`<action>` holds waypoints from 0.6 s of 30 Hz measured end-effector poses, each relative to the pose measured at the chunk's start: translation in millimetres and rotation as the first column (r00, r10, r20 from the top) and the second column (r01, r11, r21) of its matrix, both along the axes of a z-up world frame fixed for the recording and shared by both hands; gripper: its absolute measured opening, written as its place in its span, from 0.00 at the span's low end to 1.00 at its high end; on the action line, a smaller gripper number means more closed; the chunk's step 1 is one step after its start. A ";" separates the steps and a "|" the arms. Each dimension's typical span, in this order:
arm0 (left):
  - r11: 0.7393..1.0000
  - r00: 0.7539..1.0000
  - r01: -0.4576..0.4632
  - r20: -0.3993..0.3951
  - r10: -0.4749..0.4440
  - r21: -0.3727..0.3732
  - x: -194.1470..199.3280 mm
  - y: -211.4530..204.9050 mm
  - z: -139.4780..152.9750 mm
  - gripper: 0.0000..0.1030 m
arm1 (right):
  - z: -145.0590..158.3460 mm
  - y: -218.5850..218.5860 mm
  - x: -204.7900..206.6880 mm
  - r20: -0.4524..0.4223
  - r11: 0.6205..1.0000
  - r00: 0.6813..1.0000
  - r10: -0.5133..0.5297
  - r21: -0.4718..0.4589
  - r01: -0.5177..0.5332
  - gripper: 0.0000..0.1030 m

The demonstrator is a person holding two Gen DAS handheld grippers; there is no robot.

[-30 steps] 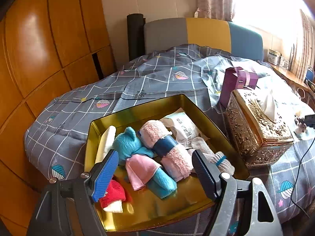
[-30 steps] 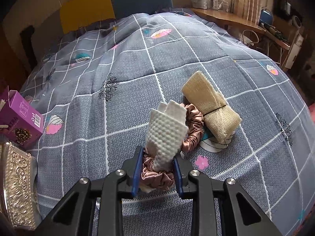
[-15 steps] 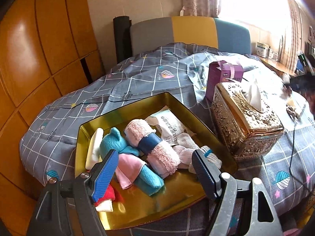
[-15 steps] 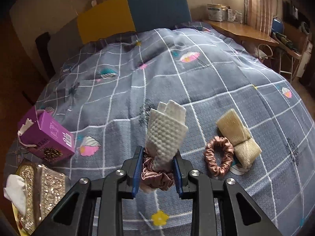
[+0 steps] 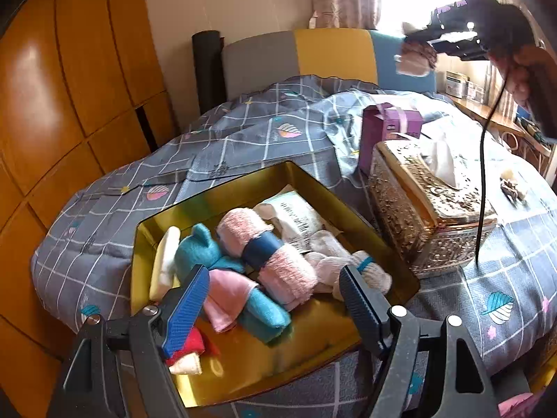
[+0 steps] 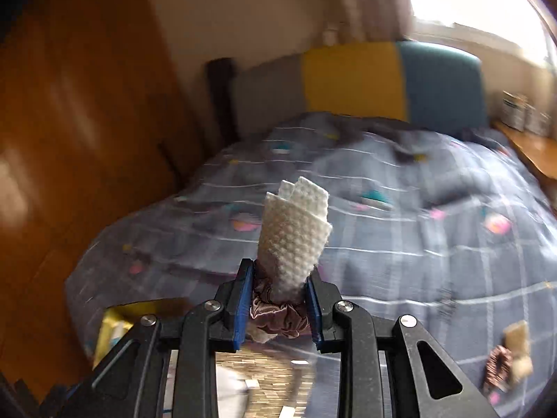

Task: Organize soft objects
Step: 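Carry the white mesh cloth over the gold tray and open the right gripper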

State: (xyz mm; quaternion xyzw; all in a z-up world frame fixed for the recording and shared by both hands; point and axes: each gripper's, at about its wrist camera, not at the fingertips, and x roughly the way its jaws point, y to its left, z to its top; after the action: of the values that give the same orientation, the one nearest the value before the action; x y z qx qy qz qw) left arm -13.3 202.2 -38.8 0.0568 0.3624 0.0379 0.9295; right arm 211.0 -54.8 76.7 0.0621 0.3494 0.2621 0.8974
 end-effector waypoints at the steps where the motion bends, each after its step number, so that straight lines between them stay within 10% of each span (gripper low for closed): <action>1: 1.000 1.000 -0.014 -0.004 0.014 -0.009 -0.4 6.1 -0.3 0.76 | 0.1 18.1 -8.3 -0.001 0.998 0.998 0.065 0.005 -0.065 0.28; 9: 0.987 0.988 -0.153 -0.021 0.152 -0.042 -9.3 51.3 -4.7 0.76 | -62.2 141.0 -74.2 -0.131 0.881 0.880 0.456 -0.070 -0.467 0.28; 18: 0.979 0.981 -0.194 -0.026 0.192 -0.069 -14.1 65.4 -13.2 0.76 | -157.9 214.6 -65.7 -0.301 0.867 0.876 0.378 -0.218 -0.449 0.29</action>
State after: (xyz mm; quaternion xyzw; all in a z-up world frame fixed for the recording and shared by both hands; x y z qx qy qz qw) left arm -27.4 267.6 -51.9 -0.0114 0.3763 0.1144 0.9193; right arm 145.3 159.8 -81.2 -0.1105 0.4974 0.3874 0.7683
